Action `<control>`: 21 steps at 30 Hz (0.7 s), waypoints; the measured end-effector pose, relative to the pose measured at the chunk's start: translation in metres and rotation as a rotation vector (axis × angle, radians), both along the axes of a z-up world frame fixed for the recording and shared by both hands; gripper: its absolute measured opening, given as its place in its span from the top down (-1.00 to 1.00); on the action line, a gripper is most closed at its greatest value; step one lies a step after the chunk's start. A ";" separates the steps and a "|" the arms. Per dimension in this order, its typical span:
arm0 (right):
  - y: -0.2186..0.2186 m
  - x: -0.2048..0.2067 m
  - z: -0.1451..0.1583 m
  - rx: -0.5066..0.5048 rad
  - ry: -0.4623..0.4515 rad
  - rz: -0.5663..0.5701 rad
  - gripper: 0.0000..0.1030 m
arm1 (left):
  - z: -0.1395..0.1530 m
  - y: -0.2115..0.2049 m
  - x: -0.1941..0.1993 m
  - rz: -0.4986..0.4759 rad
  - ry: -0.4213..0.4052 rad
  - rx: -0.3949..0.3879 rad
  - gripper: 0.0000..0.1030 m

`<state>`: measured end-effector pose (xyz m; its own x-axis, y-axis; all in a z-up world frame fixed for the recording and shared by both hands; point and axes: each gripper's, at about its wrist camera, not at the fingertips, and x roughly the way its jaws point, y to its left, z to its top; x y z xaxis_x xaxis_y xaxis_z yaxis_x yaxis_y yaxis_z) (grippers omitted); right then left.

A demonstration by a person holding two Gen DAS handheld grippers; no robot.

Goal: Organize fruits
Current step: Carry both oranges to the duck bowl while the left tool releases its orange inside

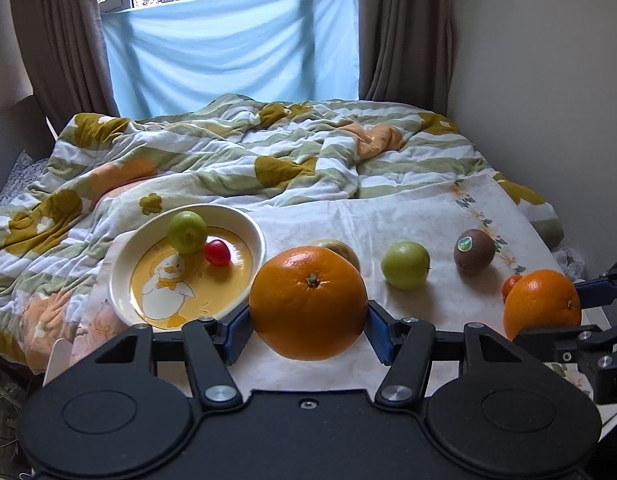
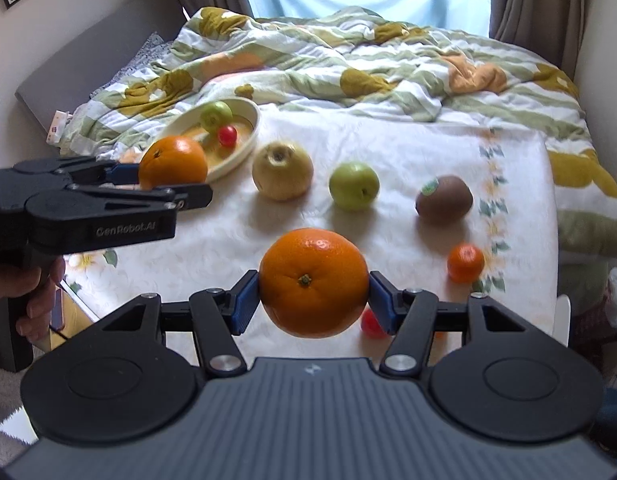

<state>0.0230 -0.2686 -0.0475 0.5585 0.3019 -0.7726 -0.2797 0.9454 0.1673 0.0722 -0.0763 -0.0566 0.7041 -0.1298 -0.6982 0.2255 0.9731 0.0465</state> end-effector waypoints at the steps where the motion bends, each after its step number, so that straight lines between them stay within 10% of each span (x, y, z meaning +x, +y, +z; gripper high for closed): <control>1: 0.003 0.004 0.004 0.002 -0.008 0.005 -0.43 | 0.002 0.006 0.001 0.009 -0.004 0.000 -0.24; 21: 0.123 0.107 0.016 0.026 -0.029 0.014 -0.43 | -0.009 0.133 0.084 0.066 0.030 0.033 -0.24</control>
<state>0.1305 -0.1453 -0.0315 0.5761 0.3297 -0.7479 -0.2982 0.9367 0.1832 0.1564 0.0569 -0.0655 0.6889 -0.0607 -0.7223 0.1629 0.9840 0.0726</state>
